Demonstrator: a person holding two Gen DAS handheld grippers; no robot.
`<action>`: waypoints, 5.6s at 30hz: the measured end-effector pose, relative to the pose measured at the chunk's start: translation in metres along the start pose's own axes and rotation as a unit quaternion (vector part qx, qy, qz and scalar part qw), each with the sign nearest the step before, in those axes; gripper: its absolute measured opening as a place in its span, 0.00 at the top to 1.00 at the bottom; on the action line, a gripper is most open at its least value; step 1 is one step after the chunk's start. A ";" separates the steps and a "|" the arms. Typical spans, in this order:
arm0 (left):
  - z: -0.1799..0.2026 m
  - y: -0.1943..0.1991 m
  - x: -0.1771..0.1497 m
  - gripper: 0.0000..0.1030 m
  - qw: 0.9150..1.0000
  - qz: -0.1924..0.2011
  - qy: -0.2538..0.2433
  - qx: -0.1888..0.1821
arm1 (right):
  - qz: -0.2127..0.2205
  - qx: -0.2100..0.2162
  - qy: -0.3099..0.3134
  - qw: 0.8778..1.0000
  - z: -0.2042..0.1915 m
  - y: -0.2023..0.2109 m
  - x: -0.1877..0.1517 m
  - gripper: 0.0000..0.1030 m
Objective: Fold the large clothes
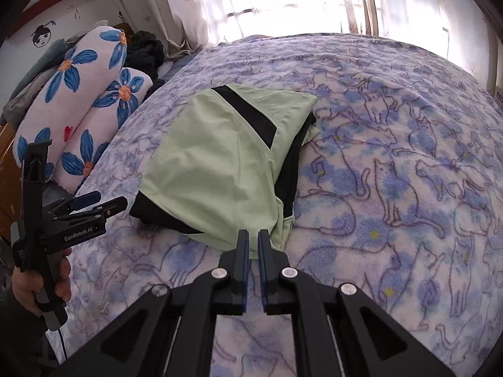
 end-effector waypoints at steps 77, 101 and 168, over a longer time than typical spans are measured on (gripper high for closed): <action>0.157 0.319 -0.295 0.12 0.997 0.040 -0.005 -0.060 | 0.101 -0.100 -0.037 0.989 -0.023 0.280 -0.288 0.33; 0.153 0.322 -0.296 0.12 0.998 0.052 -0.002 -0.039 | 0.108 -0.104 -0.040 0.988 -0.023 0.279 -0.289 0.33; 0.152 0.315 -0.306 0.14 0.999 0.039 -0.005 -0.033 | 0.106 -0.102 -0.049 0.988 -0.022 0.271 -0.293 0.33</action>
Point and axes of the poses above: each gripper's, at about its wrist camera, not at the fingertips, and y roughly against the way its jaws point, z to its right, x to its top, the point moved 5 cm from there along -y, roughly the way its jaws point, and after that the axes turned 9 degrees about x, right-handed, at the moved point
